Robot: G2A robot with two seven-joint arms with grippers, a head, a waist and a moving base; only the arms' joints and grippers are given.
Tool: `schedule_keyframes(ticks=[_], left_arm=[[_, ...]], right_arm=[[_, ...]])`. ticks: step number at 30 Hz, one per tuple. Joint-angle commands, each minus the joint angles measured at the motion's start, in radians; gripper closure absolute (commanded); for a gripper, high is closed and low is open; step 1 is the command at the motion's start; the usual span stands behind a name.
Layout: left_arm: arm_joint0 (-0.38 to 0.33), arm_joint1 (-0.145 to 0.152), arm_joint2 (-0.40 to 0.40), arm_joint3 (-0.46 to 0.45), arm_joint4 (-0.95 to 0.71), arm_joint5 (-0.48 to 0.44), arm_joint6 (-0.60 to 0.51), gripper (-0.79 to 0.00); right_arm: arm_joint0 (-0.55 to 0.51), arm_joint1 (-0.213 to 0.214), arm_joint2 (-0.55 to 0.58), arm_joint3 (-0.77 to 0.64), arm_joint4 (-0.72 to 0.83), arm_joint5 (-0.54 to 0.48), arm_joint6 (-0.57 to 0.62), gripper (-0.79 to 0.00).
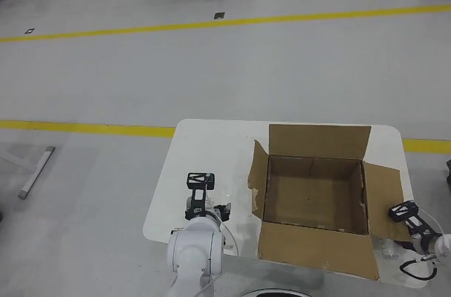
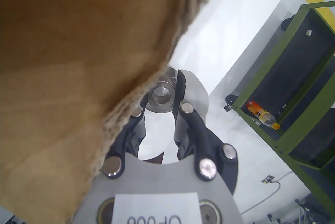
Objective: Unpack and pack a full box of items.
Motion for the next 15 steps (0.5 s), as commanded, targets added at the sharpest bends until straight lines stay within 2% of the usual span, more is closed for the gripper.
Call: schedule_keyframes(ticks=[1,8,11,12,13,15], left_arm=[[0.0,0.0,0.0,0.0,0.0,0.0,0.0,-0.785],[0.0,0.0,0.0,0.0,0.0,0.0,0.0,-0.785],[0.0,0.0,0.0,0.0,0.0,0.0,0.0,-0.785],[0.0,0.0,0.0,0.0,0.0,0.0,0.0,-0.785],[0.0,0.0,0.0,0.0,0.0,0.0,0.0,-0.785],[0.0,0.0,0.0,0.0,0.0,0.0,0.0,-0.785]], right_arm=[[0.003,0.002,-0.002,0.006,0.0,-0.003,0.003,0.0],[0.009,0.007,-0.017,0.02,-0.005,-0.001,0.008,0.0],[0.015,0.009,-0.023,0.029,-0.009,0.002,0.003,-0.129],[0.016,0.01,-0.024,0.031,-0.011,0.003,0.003,-0.206],[0.018,0.011,-0.025,0.031,-0.011,0.003,0.003,-0.222],[0.018,0.013,-0.021,0.026,-0.012,0.005,0.005,-0.32]])
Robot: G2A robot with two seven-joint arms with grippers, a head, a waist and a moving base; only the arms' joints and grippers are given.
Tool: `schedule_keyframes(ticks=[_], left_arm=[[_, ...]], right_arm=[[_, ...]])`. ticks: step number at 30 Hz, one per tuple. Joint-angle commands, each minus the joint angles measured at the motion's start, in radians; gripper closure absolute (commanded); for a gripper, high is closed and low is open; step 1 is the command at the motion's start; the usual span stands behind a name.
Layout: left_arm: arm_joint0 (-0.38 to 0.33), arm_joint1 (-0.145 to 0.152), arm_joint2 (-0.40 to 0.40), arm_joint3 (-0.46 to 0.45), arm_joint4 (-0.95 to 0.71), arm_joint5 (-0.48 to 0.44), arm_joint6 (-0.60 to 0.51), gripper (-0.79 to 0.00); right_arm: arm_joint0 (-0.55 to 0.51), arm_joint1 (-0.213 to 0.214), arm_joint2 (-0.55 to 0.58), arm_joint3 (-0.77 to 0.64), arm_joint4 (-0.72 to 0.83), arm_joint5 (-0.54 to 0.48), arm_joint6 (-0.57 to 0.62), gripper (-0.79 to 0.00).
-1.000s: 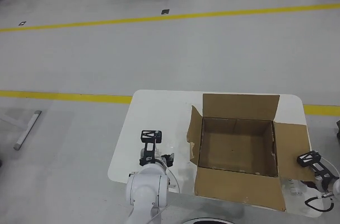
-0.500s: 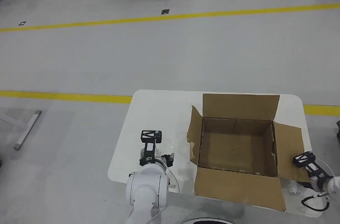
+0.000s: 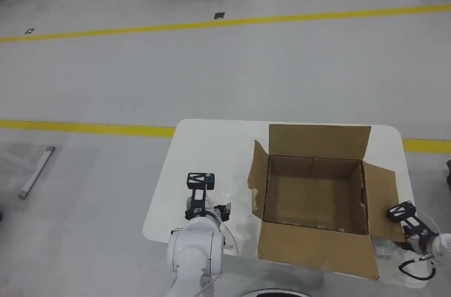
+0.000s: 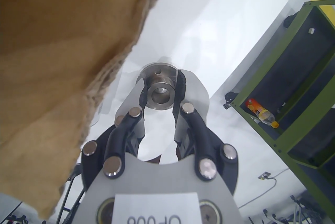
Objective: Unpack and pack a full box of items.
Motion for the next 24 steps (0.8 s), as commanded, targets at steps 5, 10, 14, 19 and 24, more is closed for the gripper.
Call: schedule_keyframes(ticks=[5,10,14,19,24], left_arm=[[0.0,0.0,0.0,0.0,0.0,0.0,0.0,-0.785],[0.0,0.0,0.0,0.0,0.0,0.0,0.0,-0.785],[0.0,0.0,0.0,0.0,0.0,0.0,0.0,-0.785],[0.0,0.0,0.0,0.0,0.0,0.0,0.0,-0.785],[0.0,0.0,0.0,0.0,0.0,0.0,0.0,-0.785]], right_arm=[[-0.018,0.006,0.021,-0.043,0.021,0.003,0.009,-0.785],[-0.038,0.011,0.048,-0.099,0.043,0.004,0.011,-0.785],[-0.059,0.016,0.103,-0.189,0.076,0.008,-0.003,-0.785],[-0.091,0.019,0.205,-0.302,0.16,0.013,-0.096,-0.785],[-0.112,0.009,0.265,-0.363,0.243,0.071,-0.335,-0.723]])
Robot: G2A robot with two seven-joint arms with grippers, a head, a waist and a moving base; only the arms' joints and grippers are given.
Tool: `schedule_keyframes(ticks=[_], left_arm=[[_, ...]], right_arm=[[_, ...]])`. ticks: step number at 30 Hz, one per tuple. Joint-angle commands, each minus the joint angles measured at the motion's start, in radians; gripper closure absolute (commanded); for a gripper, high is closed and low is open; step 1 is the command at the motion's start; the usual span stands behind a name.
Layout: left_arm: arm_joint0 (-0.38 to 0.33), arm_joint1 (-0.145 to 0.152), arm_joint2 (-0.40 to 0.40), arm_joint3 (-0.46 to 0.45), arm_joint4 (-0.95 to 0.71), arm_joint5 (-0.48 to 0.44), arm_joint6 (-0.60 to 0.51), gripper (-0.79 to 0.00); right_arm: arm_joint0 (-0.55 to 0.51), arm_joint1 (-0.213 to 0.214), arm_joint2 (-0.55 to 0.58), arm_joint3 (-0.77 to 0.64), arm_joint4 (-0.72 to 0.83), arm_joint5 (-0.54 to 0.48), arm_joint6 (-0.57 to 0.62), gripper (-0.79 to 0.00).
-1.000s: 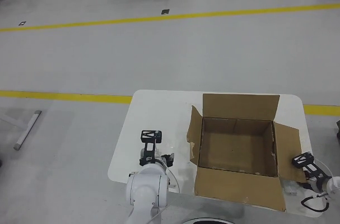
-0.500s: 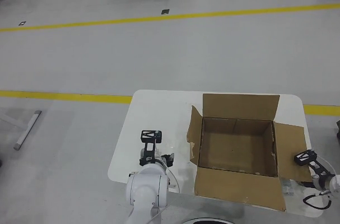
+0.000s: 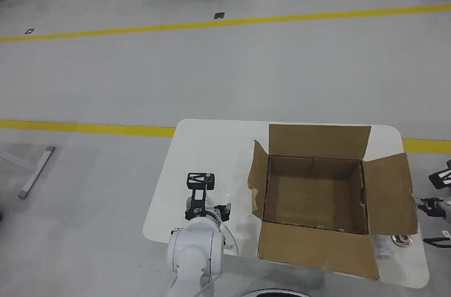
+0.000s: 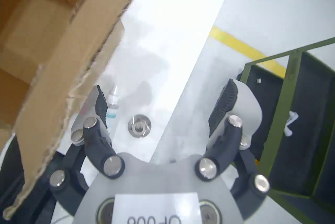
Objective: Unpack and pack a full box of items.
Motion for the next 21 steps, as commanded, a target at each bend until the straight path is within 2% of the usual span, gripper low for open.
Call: schedule_keyframes(ticks=[1,3,4,5,10,15,21], left_arm=[[0.0,0.0,0.0,0.0,0.0,0.0,0.0,-0.785],[0.0,0.0,0.0,0.0,0.0,0.0,0.0,-0.785],[0.0,0.0,0.0,0.0,0.0,0.0,0.0,-0.785],[0.0,0.0,0.0,0.0,0.0,0.0,0.0,-0.785],[0.0,0.0,0.0,0.0,0.0,0.0,0.0,-0.785],[0.0,0.0,0.0,0.0,0.0,0.0,0.0,-0.785],[0.0,0.0,0.0,0.0,0.0,0.0,0.0,-0.785]], right_arm=[[-0.01,-0.007,0.006,-0.008,0.029,0.035,-0.128,-0.36],[-0.021,-0.014,-0.002,-0.022,0.025,0.07,-0.249,-0.237],[-0.029,-0.018,-0.013,-0.027,0.033,0.079,-0.304,-0.062],[-0.032,-0.023,-0.022,-0.036,0.054,0.087,-0.366,0.0],[-0.039,-0.038,-0.078,-0.064,0.122,0.103,-0.558,0.0],[-0.008,-0.051,-0.167,-0.074,0.243,0.087,-0.665,0.0],[0.038,-0.063,-0.268,-0.067,0.247,0.109,-0.754,0.0]])
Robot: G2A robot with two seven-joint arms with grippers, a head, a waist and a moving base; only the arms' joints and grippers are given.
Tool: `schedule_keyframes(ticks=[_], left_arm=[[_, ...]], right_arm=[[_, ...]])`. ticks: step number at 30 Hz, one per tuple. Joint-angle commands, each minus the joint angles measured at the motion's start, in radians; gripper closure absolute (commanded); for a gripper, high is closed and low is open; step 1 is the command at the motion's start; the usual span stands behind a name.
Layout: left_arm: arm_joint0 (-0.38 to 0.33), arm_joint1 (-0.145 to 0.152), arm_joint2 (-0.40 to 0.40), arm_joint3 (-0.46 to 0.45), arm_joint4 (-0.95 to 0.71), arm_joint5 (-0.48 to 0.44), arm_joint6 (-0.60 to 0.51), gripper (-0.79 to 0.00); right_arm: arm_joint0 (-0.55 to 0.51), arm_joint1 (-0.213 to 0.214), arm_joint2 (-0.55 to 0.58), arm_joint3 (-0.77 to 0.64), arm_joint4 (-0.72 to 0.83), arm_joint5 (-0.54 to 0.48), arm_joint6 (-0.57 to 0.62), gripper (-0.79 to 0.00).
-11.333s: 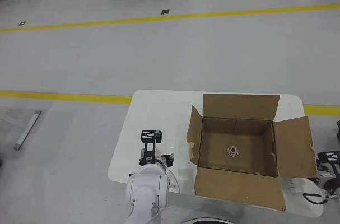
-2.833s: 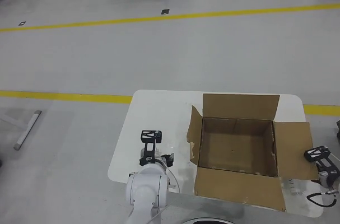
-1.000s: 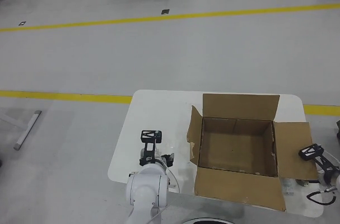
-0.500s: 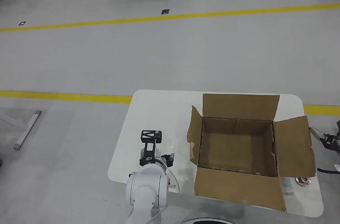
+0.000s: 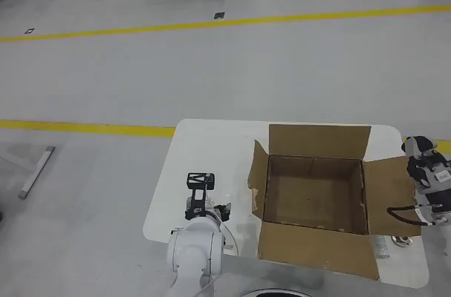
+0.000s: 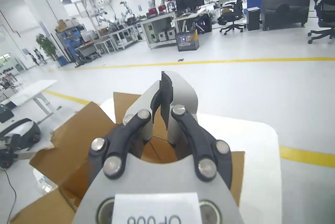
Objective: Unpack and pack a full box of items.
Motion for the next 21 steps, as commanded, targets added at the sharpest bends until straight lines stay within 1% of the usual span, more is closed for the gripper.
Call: schedule_keyframes(ticks=[1,6,13,15,17,21], left_arm=[[0.0,0.0,0.0,0.0,0.0,0.0,0.0,-0.785],[0.0,0.0,0.0,0.0,0.0,0.0,0.0,-0.785],[0.001,0.0,0.0,0.001,-0.001,-0.001,0.008,-0.785],[0.017,0.003,-0.003,0.006,-0.012,-0.023,0.038,-0.785],[0.026,0.005,-0.007,0.015,-0.011,-0.045,0.038,-0.785],[0.021,0.012,-0.01,0.081,0.046,-0.136,-0.03,-0.785]], right_arm=[[0.016,-0.002,-0.032,0.003,-0.033,0.001,-0.016,0.0],[0.049,-0.005,-0.085,0.024,-0.125,0.004,-0.035,0.0],[0.049,-0.005,-0.085,0.024,-0.125,0.004,-0.035,0.0],[0.049,-0.005,-0.085,0.024,-0.125,0.004,-0.035,0.0],[0.049,-0.005,-0.085,0.024,-0.125,0.004,-0.035,0.0],[0.049,-0.005,-0.085,0.024,-0.125,0.004,-0.035,0.0]])
